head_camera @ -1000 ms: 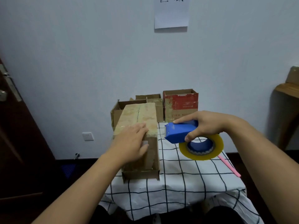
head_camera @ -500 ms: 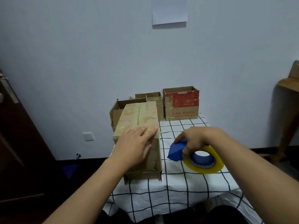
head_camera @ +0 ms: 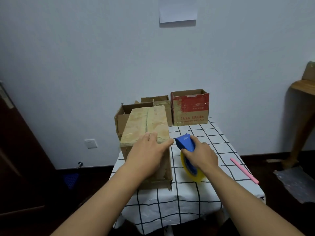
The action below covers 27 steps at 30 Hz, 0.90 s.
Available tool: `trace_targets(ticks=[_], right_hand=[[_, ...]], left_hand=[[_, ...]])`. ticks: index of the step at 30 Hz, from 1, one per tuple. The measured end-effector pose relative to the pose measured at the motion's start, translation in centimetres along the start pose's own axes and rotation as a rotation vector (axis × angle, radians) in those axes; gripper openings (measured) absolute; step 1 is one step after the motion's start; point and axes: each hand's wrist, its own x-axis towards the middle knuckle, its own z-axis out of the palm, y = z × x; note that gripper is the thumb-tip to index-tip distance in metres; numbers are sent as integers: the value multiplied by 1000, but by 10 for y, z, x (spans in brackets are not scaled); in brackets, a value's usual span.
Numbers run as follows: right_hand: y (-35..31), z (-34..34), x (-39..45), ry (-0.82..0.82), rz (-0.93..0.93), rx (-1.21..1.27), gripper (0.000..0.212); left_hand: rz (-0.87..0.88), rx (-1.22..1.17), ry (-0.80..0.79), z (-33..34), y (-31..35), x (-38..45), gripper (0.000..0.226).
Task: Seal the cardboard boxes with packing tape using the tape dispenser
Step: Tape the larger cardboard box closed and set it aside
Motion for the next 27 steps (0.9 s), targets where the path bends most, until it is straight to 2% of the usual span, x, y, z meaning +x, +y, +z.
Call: trace_targets(ticks=[2,6,11,16,22,24,27], right_hand=[[0,12,-4,4,28,-10,70],[4,26,-6,42,44,-15,71],[5,27,-5,40,85,-17,69],[2,26,-5,33,82,-26,68],[1,26,-5,14,89,-39,68],[1,26,-5,13,92,-40,68],[3,26,-3,13,97,-40,67]], left_hand=[[-8,-8,11,1,-1,-2,69],[-10,19,28,3,1,-3,63],[5,77,-29,-1,4,-3,56],[-39,-102,-5,-6,1,-8,89],[-120,-285,-2,-12,-6,-15,75],[-170,-432,106,-15,-10,-17,70],[-313,-601,381,-9,-34,-31,48]])
